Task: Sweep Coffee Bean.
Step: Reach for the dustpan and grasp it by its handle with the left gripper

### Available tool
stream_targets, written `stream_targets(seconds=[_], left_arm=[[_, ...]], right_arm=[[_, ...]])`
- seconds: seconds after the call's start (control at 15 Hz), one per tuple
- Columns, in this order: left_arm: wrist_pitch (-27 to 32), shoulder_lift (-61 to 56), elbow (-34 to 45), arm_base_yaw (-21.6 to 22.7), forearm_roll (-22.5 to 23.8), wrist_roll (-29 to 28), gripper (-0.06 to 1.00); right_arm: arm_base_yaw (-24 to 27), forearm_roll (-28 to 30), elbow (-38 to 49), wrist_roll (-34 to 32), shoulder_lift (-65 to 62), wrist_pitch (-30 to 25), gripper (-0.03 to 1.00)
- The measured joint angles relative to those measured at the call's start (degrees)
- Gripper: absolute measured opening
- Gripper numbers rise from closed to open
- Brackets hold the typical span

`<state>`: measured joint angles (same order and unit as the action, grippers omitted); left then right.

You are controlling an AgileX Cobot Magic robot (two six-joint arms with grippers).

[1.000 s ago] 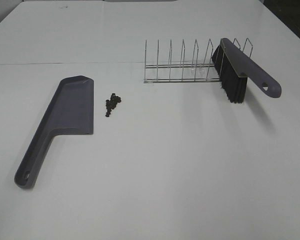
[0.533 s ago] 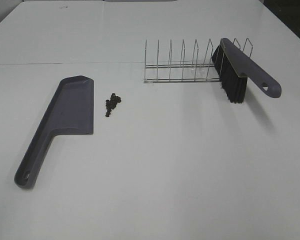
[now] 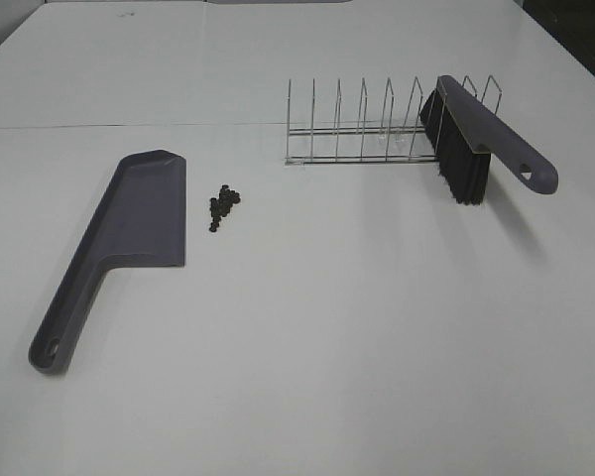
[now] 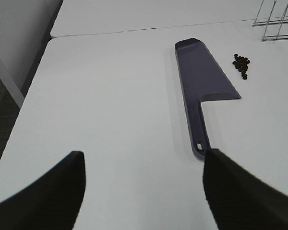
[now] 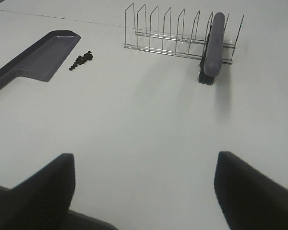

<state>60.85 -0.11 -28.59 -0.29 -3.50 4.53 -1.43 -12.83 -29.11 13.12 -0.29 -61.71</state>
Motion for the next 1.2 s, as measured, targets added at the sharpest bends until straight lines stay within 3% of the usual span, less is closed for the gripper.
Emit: stream_targets(seconds=[1.2], left_arm=[[-0.1,0.0,0.0,0.0,0.0,-1.7,0.62]], right_arm=[[0.0,-0.1,0.0,0.0,0.0,0.0,0.68]])
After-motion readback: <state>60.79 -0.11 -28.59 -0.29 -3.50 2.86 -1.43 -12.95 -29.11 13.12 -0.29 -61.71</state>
